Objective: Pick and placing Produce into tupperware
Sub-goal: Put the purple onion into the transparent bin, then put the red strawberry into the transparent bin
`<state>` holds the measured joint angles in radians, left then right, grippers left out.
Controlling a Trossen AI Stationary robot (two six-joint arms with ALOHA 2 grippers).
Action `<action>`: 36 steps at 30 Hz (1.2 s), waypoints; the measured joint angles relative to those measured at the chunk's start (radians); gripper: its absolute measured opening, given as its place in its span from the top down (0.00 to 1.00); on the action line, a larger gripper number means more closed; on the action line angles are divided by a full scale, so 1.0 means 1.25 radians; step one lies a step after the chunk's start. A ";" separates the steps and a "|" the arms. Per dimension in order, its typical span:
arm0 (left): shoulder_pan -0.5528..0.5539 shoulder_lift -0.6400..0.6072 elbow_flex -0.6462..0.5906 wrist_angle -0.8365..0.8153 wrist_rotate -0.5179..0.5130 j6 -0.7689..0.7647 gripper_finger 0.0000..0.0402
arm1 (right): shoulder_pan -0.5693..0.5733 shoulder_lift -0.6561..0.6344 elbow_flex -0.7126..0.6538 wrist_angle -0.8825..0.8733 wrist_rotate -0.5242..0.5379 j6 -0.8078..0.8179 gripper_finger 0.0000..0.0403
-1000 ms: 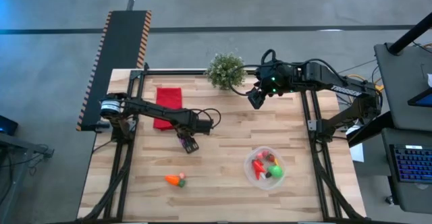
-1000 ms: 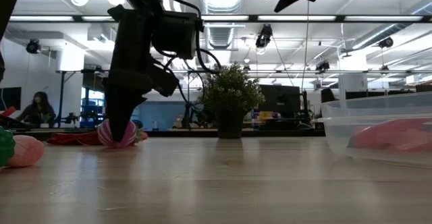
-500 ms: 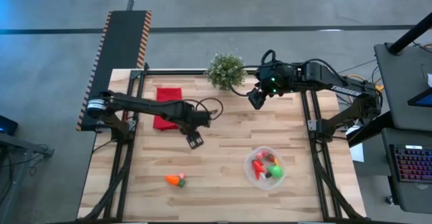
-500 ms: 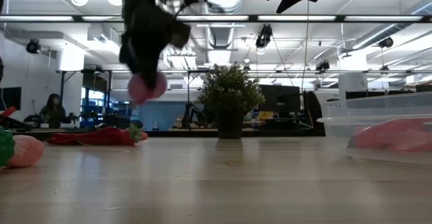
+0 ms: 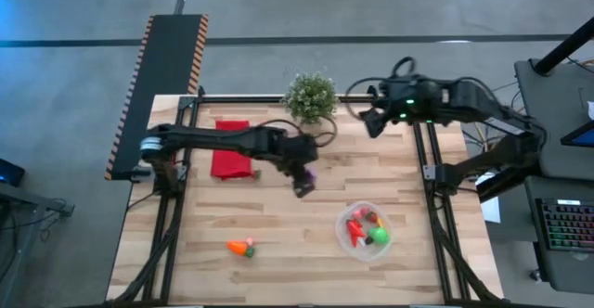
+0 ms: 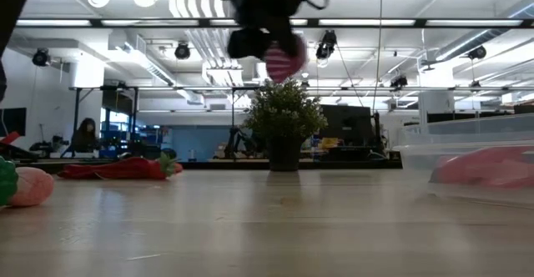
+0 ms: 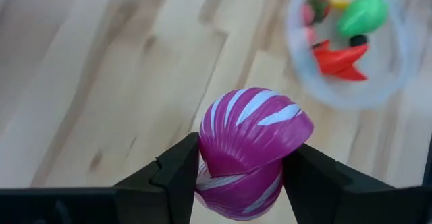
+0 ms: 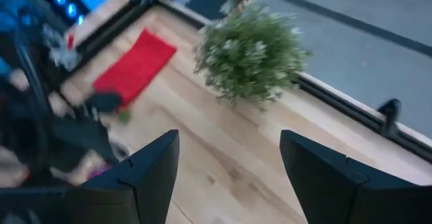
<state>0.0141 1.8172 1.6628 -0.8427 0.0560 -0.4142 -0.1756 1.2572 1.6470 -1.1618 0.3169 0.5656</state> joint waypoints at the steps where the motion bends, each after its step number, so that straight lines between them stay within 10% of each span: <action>1: -0.005 0.029 0.032 -0.002 0.007 0.010 0.58 | 0.001 -0.016 0.001 -0.010 0.009 0.018 0.38; 14: -0.090 0.262 0.343 0.068 0.057 0.094 0.57 | 0.011 -0.129 0.001 -0.180 0.083 0.165 0.38; 27: -0.140 0.379 0.340 0.171 0.107 0.118 0.56 | 0.011 -0.126 0.001 -0.220 0.102 0.198 0.38; 36: -0.134 0.378 0.328 0.237 0.124 0.106 0.36 | 0.012 -0.094 0.001 -0.224 0.094 0.197 0.38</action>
<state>-0.1528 2.2898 2.0727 -0.5467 0.2105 -0.2821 -0.1612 1.1392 1.6482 -1.4421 0.4343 0.8120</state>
